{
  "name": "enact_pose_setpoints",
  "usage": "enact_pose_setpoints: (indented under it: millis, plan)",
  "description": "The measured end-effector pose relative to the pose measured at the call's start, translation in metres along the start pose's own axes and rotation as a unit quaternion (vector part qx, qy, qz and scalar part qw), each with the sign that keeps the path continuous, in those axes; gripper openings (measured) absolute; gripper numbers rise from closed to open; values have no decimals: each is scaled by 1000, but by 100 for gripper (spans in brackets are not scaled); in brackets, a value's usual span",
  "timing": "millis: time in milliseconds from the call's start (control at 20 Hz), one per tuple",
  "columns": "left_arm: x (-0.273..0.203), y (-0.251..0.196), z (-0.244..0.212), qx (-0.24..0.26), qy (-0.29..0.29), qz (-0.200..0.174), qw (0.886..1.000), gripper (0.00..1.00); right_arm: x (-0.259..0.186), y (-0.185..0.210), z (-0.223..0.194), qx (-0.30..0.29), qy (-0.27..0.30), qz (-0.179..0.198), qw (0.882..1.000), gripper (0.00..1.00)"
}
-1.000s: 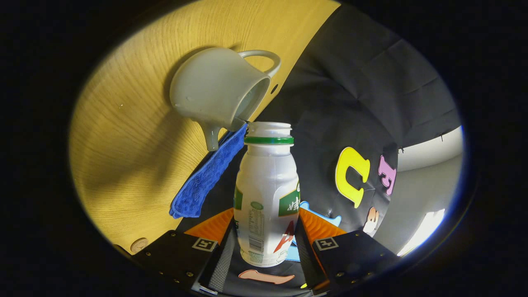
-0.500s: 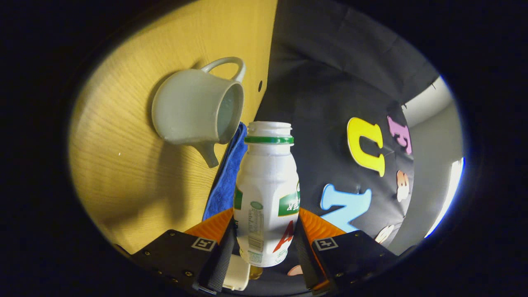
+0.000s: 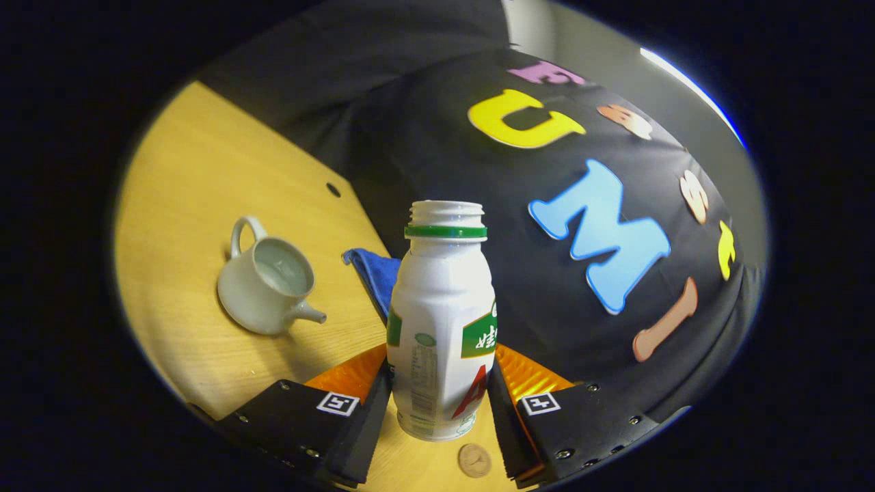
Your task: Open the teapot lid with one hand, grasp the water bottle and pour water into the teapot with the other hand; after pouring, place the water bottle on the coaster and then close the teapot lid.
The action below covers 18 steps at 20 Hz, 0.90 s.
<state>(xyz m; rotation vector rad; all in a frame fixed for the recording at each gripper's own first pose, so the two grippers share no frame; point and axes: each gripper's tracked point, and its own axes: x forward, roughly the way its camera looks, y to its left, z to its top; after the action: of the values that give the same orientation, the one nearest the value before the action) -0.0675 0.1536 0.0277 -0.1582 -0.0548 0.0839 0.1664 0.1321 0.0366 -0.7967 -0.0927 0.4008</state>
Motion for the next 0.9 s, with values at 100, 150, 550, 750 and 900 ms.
enact_pose_setpoints:
  millis: [100, 150, 550, 750, 900]
  plan:
    - [23, -4, 3, -3, 4, -12, 1000, 9, -23, -10, -4, 116, -7, 1, 993, 71]
    - [34, -6, 7, -13, 4, -23, 1000, 17, -36, -15, -4, 172, -13, 5, 985, 71]
    - [145, -39, -5, -7, 38, -75, 996, 13, -121, -65, -17, 362, -44, 19, 931, 71]
    - [189, -38, -27, 43, 55, -51, 996, 16, -135, -75, -39, 339, -44, -2, 940, 71]
    - [207, -37, -43, 38, 70, -45, 996, 17, -138, -84, -55, 333, -42, -15, 942, 71]
